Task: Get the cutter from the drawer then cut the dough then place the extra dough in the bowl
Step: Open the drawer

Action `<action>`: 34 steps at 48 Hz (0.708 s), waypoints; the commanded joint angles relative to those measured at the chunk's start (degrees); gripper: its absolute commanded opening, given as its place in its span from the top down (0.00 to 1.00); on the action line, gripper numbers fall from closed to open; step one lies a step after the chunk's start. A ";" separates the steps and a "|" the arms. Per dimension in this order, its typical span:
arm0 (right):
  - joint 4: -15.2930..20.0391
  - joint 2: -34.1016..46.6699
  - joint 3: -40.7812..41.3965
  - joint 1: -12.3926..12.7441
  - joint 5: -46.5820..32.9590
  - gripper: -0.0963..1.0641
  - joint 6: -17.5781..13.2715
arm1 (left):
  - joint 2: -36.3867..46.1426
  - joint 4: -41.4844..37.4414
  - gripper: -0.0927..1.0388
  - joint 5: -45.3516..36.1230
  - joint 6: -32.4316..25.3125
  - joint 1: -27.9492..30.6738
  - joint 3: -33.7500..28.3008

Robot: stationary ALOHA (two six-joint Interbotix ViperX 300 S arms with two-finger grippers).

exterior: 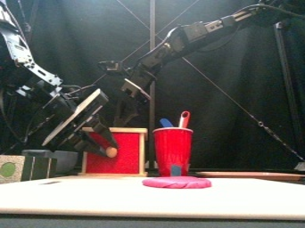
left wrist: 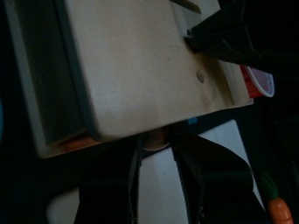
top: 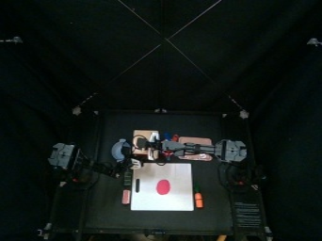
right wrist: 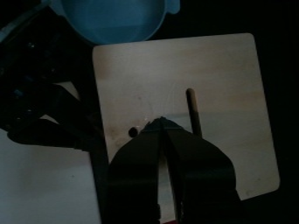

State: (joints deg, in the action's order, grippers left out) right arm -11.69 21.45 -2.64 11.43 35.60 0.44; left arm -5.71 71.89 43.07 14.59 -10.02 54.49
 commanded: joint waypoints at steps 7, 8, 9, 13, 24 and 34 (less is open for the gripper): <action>0.18 0.18 0.09 0.09 0.44 0.90 -0.18 | 0.26 1.58 0.45 -0.62 -0.18 -3.34 0.18; 0.18 0.18 0.09 0.00 0.44 0.90 -0.18 | 0.35 1.67 0.46 -0.62 -0.09 -3.43 0.09; 0.09 0.18 0.09 0.09 0.44 0.90 -0.18 | 0.26 1.76 0.45 -0.70 -0.18 -3.60 0.18; 0.18 0.09 0.09 0.09 0.44 0.90 -0.18 | 0.26 1.93 0.45 -0.70 -0.09 -4.48 0.18; 0.18 0.18 0.09 0.09 0.79 0.90 -0.26 | 0.35 2.90 0.45 -0.70 -0.09 -5.89 0.09; 0.18 0.35 0.09 0.18 0.88 0.90 -0.35 | 0.26 2.99 0.45 -0.70 -0.09 -5.98 -0.26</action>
State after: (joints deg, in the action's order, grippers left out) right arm -11.69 21.53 -2.72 11.51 35.86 0.18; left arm -5.54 74.79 43.15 14.68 -14.94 54.67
